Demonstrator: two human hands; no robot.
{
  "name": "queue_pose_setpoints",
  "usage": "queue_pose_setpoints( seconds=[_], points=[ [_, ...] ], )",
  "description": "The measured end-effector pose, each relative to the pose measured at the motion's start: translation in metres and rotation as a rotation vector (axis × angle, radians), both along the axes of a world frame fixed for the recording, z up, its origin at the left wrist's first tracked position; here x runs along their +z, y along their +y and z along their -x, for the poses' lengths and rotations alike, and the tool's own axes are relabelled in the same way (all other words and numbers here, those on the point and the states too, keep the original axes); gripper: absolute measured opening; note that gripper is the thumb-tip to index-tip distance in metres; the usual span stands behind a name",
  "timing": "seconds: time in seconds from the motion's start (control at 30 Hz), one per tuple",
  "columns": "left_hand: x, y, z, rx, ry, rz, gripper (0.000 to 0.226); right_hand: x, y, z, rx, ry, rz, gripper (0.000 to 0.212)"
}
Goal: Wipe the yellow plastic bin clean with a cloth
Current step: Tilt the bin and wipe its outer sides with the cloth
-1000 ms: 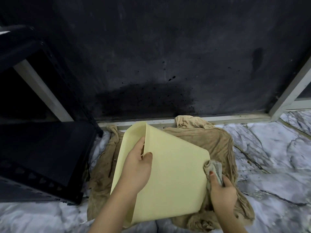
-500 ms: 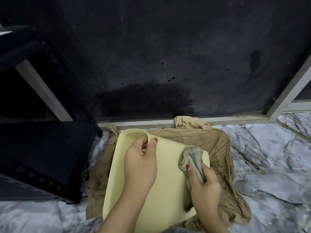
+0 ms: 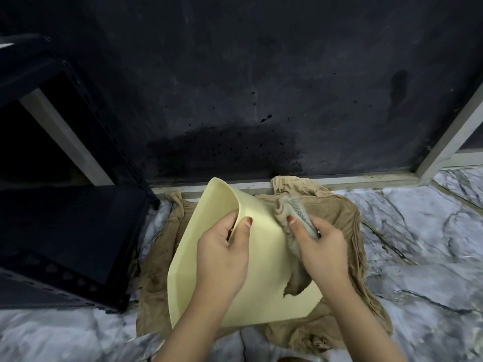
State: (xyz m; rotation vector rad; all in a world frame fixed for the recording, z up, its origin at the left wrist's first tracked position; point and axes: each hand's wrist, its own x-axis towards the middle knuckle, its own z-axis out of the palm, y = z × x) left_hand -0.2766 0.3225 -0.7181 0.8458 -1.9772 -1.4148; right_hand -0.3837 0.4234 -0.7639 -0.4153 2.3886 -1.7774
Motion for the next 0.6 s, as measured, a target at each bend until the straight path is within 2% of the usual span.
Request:
queue_pose_setpoints(
  seconds=[0.2,0.33,0.5,0.6],
  points=[
    [-0.008,-0.004,0.0,0.06,0.008,-0.025,0.025,-0.028,0.021,0.03,-0.106,-0.139,-0.107,0.022],
    [-0.008,-0.003,-0.001,0.061,0.018,-0.043,0.024,-0.049,0.029,0.045,-0.196,-0.226,-0.104,0.022],
    [-0.008,0.002,0.002,0.054,-0.008,-0.043,0.026,-0.058,0.037,0.048,-0.29,-0.277,-0.109,0.027],
    [-0.008,0.004,0.003,0.042,0.001,-0.027,0.026,-0.046,0.032,0.037,-0.267,-0.231,-0.089,0.026]
  ],
)
